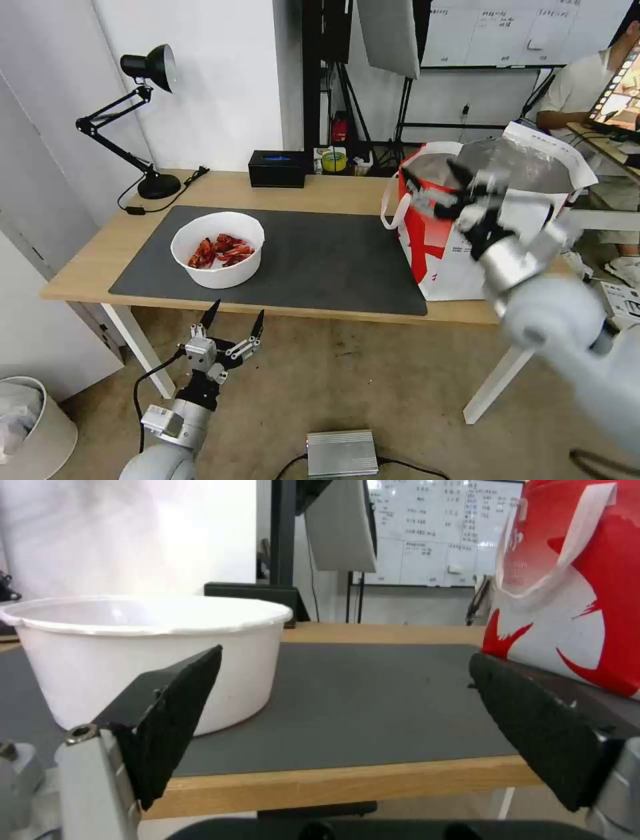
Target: Pick up the trash from the table and place it into the takeout bag.
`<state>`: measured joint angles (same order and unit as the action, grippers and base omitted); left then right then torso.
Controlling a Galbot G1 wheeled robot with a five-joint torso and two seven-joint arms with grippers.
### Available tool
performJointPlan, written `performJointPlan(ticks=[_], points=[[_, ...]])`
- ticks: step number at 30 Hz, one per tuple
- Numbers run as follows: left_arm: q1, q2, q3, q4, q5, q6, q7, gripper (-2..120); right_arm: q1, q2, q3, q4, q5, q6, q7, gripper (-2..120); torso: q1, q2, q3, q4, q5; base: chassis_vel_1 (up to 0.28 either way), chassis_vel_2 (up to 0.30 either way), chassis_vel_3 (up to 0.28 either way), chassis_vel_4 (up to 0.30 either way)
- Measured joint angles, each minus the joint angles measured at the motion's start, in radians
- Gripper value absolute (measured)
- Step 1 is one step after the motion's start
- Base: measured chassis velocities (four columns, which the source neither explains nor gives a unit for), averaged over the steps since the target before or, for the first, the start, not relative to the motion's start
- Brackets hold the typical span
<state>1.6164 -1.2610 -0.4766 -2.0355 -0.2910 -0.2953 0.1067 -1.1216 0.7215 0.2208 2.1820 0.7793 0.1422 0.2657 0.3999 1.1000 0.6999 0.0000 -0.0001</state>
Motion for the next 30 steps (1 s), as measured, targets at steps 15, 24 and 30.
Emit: performJointPlan(ticks=[15, 24, 30], points=[[-0.011, 0.0, -0.002, 0.021, -0.024, -0.028, -0.01, 100, -0.424, 0.205, -0.007, -0.056, -0.456, 0.116, 0.131, 100, 0.0, 0.0, 0.0, 0.0, 0.0, 0.0, 0.0, 0.0, 0.0], [-0.009, 0.004, -0.003, 0.019, -0.027, -0.028, -0.012, 100, -0.458, 0.229, -0.019, -0.055, -0.474, 0.103, 0.161, 100, 0.0, 0.0, 0.0, 0.0001, 0.0, 0.0, 0.0, 0.0, 0.0], [-0.007, 0.005, -0.006, 0.019, -0.028, -0.028, -0.012, 100, -0.455, 0.227, -0.019, -0.052, -0.471, 0.099, 0.161, 100, 0.0, 0.0, 0.0, 0.0001, 0.0, 0.0, 0.0, 0.0, 0.0]])
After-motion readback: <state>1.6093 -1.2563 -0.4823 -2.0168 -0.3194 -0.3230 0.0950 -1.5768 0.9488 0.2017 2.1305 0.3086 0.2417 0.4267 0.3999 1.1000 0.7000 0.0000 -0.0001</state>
